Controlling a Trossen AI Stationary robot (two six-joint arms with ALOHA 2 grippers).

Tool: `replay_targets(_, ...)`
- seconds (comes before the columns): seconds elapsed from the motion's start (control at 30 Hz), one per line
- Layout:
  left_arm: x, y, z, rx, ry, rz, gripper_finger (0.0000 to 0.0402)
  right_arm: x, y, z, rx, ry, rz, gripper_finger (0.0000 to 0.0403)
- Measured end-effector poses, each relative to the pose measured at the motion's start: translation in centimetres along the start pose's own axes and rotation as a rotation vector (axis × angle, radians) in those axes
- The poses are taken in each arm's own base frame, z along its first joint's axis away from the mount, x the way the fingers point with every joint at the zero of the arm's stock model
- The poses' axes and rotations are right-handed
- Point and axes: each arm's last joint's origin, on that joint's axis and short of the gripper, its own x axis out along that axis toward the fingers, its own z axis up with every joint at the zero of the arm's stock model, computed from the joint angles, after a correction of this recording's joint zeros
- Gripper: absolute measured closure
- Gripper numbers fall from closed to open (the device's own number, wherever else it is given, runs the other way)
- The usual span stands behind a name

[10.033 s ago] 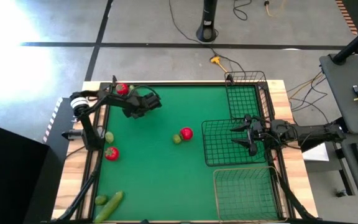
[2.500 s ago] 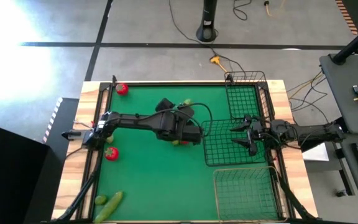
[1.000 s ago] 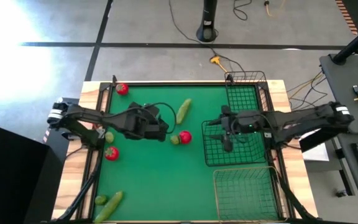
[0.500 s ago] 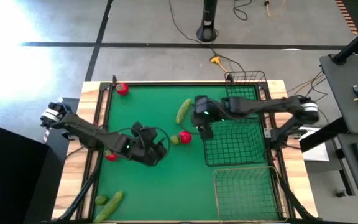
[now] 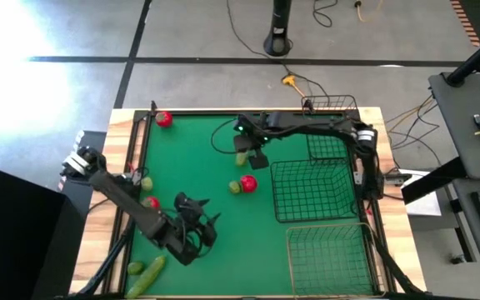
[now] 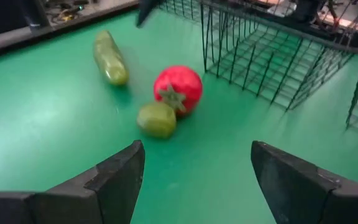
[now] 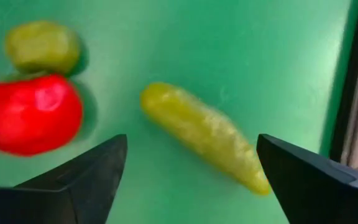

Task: Sort produce into baskets
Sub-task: Put the top cucumber into the top black wire basket

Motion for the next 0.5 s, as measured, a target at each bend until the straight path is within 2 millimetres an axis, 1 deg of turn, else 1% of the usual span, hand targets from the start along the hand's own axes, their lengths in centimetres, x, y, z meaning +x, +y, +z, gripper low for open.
replay_targets(0.13,0.5,-0.5,-2.4,-0.021,-0.017,0.024,0.0126,1.8,-1.1,0.1,-0.054,0.018,0.004,0.0034)
replay_targets(0.27,1.4,-0.7,-4.2,-0.035,-0.032,0.057,0.0126,4.2,-1.9,-0.1,-0.041,0.033,0.052,0.0034)
replay_targets(0.37,1.9,-0.5,-4.7,-0.023,-0.022,0.081,0.0126,5.7,-2.4,-0.2,-0.047,0.079,0.065,0.0034)
replay_targets(0.5,2.0,0.0,-4.7,0.017,-0.018,0.111,0.0125,6.6,-3.0,-0.2,-0.076,0.132,0.096,0.0034)
